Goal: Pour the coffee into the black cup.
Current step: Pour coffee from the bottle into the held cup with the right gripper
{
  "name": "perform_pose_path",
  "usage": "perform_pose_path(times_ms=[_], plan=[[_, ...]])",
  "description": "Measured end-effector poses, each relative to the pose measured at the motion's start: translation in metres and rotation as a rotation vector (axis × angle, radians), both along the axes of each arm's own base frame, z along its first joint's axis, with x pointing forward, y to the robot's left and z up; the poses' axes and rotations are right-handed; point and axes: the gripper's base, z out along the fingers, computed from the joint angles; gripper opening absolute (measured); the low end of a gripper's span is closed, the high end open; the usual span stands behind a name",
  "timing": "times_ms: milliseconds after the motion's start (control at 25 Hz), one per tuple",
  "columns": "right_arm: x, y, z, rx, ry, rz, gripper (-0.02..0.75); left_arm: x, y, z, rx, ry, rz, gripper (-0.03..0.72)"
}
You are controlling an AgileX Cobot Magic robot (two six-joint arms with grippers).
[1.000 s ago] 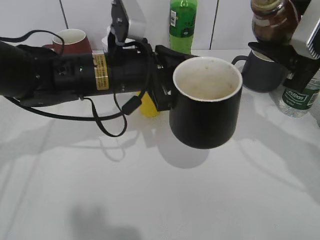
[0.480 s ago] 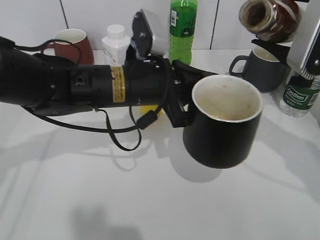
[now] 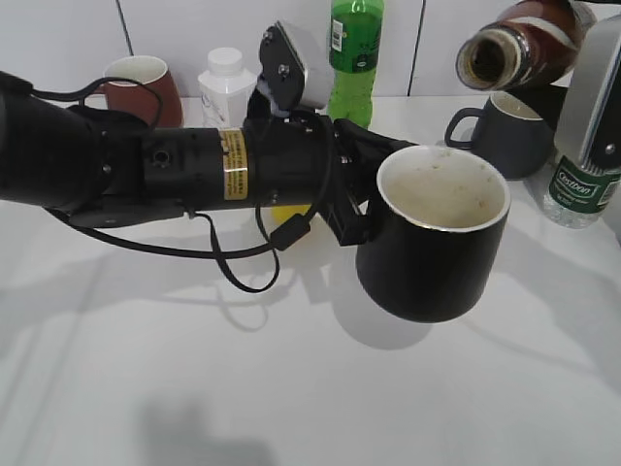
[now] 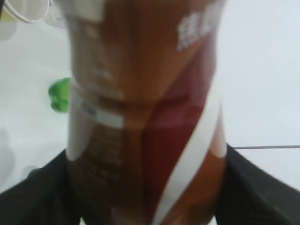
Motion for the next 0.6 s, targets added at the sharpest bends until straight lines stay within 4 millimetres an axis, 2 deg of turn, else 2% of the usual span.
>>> perform_pose_path(times_ms=[600], plan=[[0.0000, 0.0000, 0.0000, -0.073, -0.062, 0.016, 0.535, 0.0010, -0.0003, 0.0036, -0.048, 0.015, 0.013, 0.037]])
